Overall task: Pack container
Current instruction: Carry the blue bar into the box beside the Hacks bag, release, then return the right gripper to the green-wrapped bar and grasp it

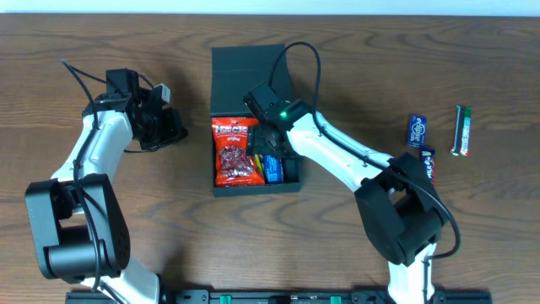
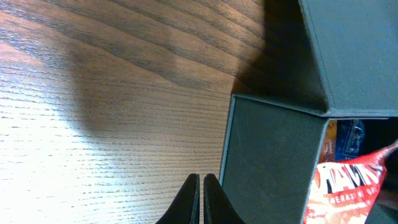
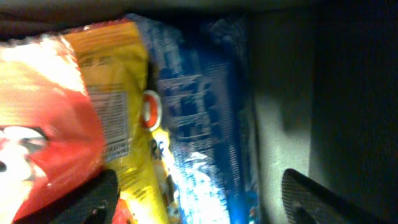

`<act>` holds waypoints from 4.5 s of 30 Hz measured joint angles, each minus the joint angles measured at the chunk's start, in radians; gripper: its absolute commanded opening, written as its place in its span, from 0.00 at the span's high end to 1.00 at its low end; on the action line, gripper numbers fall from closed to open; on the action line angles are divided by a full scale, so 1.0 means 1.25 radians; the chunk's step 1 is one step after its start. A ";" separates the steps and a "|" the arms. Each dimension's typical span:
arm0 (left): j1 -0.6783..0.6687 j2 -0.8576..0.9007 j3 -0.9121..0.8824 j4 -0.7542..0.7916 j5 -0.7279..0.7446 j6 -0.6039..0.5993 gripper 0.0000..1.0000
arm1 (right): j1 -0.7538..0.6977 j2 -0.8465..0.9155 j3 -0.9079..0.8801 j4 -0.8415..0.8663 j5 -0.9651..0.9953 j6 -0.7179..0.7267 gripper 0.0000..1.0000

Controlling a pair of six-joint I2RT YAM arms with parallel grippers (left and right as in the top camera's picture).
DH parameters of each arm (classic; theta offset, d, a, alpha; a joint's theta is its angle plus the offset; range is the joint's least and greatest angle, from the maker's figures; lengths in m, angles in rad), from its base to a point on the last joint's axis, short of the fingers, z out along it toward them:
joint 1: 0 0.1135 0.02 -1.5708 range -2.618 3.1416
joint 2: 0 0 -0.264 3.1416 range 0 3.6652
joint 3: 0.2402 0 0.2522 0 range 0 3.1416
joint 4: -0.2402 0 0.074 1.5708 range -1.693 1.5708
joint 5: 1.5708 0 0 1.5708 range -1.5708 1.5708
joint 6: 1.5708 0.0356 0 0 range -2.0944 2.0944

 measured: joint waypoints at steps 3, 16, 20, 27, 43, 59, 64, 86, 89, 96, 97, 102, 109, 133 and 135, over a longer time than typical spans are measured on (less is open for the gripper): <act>0.000 0.000 0.000 0.000 0.000 0.000 0.94 | 0.001 0.000 0.017 -0.042 0.001 -0.017 0.32; 0.000 0.000 0.000 0.000 0.000 0.000 0.94 | -0.007 -0.042 0.094 -0.154 0.074 -0.108 0.99; 0.000 0.000 0.000 0.000 0.000 0.000 0.94 | -0.010 -0.042 0.033 -0.123 0.097 -0.119 0.99; 0.000 0.000 0.000 0.000 0.000 0.000 0.94 | -0.011 -0.039 -0.031 -0.040 0.095 -0.158 0.99; -0.013 0.000 0.000 0.000 0.000 0.000 0.94 | -0.016 0.018 -0.037 0.028 0.001 -0.269 0.99; -0.013 0.000 0.000 0.002 0.000 0.000 0.94 | -0.219 -0.282 0.070 -0.140 0.125 -0.384 0.99; -0.013 0.000 0.000 0.003 0.000 0.000 0.94 | -0.453 -0.298 0.072 -0.221 0.204 -0.449 0.98; -0.013 0.000 0.000 0.002 0.000 -0.041 0.94 | -0.906 -0.026 0.000 -0.018 0.075 -0.614 0.37; -0.013 0.000 0.000 0.000 0.000 -0.052 0.94 | -0.906 -0.009 -0.003 0.029 0.050 -0.621 0.38; -0.013 0.000 0.000 0.000 0.000 -0.073 0.94 | -0.906 0.028 -0.003 0.074 0.000 -0.641 0.39; -0.013 0.000 0.000 0.000 0.000 -0.076 0.94 | -0.906 0.038 -0.003 0.075 -0.005 -0.641 0.39; -0.013 0.000 0.000 0.007 0.000 -0.085 0.94 | -0.906 0.068 -0.003 0.080 -0.017 -0.645 0.48; -0.013 0.000 0.000 0.008 0.000 -0.085 0.94 | -0.906 0.069 -0.003 0.086 -0.023 -0.649 0.57; -0.013 0.000 0.000 0.008 0.000 -0.085 0.94 | -0.900 0.074 0.005 0.056 -0.042 -0.634 0.85; -0.013 0.000 0.000 0.008 0.000 -0.085 0.94 | -0.889 0.075 0.020 0.023 -0.052 -0.633 0.88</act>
